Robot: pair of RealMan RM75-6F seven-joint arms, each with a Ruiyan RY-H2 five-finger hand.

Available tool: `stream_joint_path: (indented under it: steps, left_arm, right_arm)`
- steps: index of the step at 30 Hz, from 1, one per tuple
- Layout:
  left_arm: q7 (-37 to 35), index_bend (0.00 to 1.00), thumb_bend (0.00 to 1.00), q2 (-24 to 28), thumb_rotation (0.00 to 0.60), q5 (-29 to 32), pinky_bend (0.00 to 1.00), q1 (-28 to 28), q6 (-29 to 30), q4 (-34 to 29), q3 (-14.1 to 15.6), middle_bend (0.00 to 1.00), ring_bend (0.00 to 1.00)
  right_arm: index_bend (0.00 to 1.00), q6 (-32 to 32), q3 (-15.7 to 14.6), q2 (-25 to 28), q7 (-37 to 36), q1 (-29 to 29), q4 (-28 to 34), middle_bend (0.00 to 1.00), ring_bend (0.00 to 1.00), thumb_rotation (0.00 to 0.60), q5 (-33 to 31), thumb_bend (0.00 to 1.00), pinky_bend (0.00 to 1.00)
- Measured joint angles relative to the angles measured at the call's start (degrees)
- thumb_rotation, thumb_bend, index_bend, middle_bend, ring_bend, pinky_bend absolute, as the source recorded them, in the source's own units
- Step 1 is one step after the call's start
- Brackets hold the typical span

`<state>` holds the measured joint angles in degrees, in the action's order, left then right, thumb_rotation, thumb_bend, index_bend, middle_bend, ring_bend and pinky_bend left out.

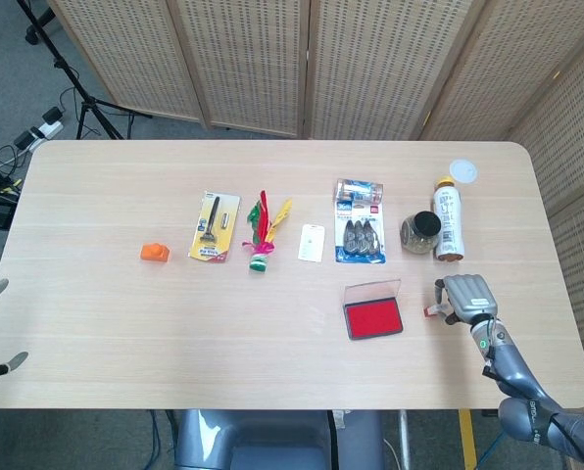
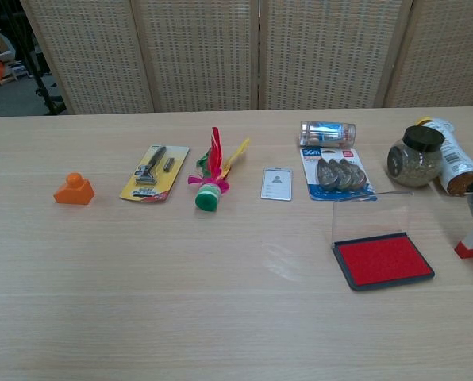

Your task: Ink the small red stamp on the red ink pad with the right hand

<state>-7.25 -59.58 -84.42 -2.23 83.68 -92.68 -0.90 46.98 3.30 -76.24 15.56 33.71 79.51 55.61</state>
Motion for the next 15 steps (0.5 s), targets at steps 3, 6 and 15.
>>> stream_joint_path:
  steps: [3, 6, 15]
  left_arm:
    - [-0.09, 0.00, 0.09, 0.05, 0.600, -0.07, 0.00, 0.02, 0.07, -0.03, 0.01, 0.00, 0.00]
    - [-0.23, 0.00, 0.09, 0.11, 0.600, -0.16, 0.00, 0.06, 0.18, -0.05, 0.03, 0.00, 0.00]
    - [-1.69, 0.00, 0.09, 0.51, 0.600, -1.11, 0.00, 0.51, 1.31, 0.06, 0.21, 0.00, 0.00]
  right_arm:
    - [0.51, 0.57, -0.05, 0.79, -0.14, -0.27, 1.24, 0.96, 1.00, 0.600, 0.76, 0.31, 1.00]
    - [0.49, 1.38, -0.10, 1.83, -0.32, -0.61, 2.74, 0.94, 1.00, 0.600, 1.66, 0.31, 1.00]
    - [0.14, 9.25, -0.17, 9.08, -5.55, -4.12, 11.97, 0.11, 0.10, 0.600, 11.06, 0.01, 0.26]
